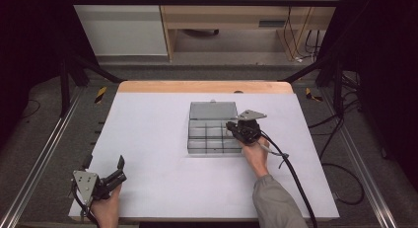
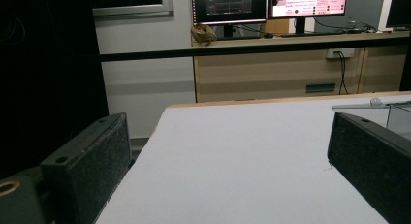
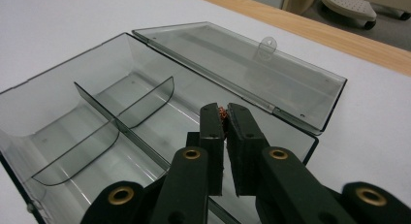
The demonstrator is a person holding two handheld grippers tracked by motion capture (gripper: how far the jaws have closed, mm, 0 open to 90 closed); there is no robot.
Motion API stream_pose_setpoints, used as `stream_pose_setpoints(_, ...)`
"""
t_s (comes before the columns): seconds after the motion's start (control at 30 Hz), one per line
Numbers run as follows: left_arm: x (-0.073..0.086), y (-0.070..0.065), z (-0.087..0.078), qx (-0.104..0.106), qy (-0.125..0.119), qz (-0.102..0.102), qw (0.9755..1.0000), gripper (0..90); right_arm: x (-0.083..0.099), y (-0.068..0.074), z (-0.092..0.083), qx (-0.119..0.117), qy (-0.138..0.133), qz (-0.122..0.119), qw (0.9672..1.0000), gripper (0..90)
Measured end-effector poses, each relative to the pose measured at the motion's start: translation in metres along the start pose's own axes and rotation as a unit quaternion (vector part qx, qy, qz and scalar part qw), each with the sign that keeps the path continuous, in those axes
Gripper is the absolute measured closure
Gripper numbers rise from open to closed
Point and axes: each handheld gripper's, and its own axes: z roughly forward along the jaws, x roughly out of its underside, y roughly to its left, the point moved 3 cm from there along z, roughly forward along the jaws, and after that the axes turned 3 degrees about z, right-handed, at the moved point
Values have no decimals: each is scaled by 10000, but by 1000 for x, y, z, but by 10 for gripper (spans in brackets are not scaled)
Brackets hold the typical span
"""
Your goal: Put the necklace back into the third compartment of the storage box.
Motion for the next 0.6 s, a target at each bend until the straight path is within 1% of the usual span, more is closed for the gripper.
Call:
stream_pose_setpoints(0.23,0,0,0,0,3,4,10000,19,4,1,6,7,161,-18,9999,855)
stream_pose_setpoints(0.37,0,0,0,1,2,4,10000,20,5,0,7,6,206,-24,9998,855)
stream_pose_setpoints(0.6,0,0,0,1,1,2,10000,20,8,-2,11,-48,370,80,9993,855)
